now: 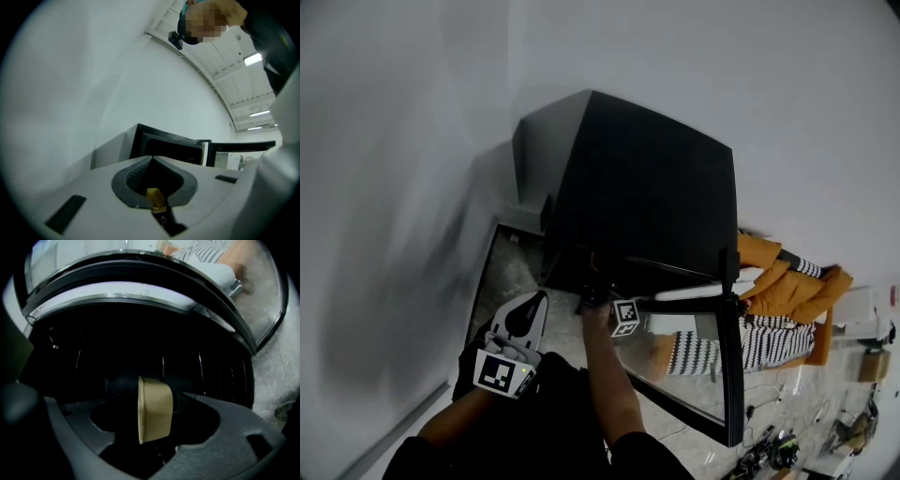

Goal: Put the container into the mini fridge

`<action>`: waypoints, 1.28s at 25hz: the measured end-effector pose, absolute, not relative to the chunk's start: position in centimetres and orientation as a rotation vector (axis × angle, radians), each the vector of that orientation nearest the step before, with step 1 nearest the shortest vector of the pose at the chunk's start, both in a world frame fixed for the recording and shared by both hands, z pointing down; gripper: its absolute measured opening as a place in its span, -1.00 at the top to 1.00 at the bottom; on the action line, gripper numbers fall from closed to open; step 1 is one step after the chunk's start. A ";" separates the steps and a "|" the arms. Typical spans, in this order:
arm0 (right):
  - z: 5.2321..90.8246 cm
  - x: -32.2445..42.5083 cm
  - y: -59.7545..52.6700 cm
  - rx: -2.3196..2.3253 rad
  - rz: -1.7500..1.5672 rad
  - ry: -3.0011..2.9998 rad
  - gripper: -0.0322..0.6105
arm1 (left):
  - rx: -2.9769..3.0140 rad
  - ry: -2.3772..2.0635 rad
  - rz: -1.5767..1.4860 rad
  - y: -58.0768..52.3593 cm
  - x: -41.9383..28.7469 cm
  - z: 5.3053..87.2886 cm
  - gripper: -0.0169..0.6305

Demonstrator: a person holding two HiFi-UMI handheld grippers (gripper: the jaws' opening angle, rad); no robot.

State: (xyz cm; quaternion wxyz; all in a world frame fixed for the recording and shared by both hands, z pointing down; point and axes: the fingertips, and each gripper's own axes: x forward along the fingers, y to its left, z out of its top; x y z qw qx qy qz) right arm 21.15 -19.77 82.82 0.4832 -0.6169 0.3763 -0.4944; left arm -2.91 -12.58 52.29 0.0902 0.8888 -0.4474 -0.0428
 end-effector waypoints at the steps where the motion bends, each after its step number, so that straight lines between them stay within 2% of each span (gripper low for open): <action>1: 82.8 21.2 -19.5 -1.506 -1.208 0.912 0.02 | 2.638 -1.325 -0.125 -12.6 -2.9 52.2 0.93; 15: 77.0 19.7 -15.7 -1.655 -1.290 1.190 0.01 | 2.587 -1.305 -0.080 -11.3 -2.6 49.2 0.93; 16: 76.1 19.4 -15.3 -1.650 -1.305 1.218 0.04 | 2.581 -1.307 -0.079 -11.1 -2.6 49.0 0.93; 25: 64.9 16.8 -11.6 -1.696 -1.293 1.671 0.76 | 2.538 -1.354 -0.063 -8.6 -2.4 47.0 0.93; 32: 61.1 15.0 -6.9 -1.722 -1.343 1.970 0.88 | 2.519 -1.395 -0.047 -6.5 -2.9 46.0 0.93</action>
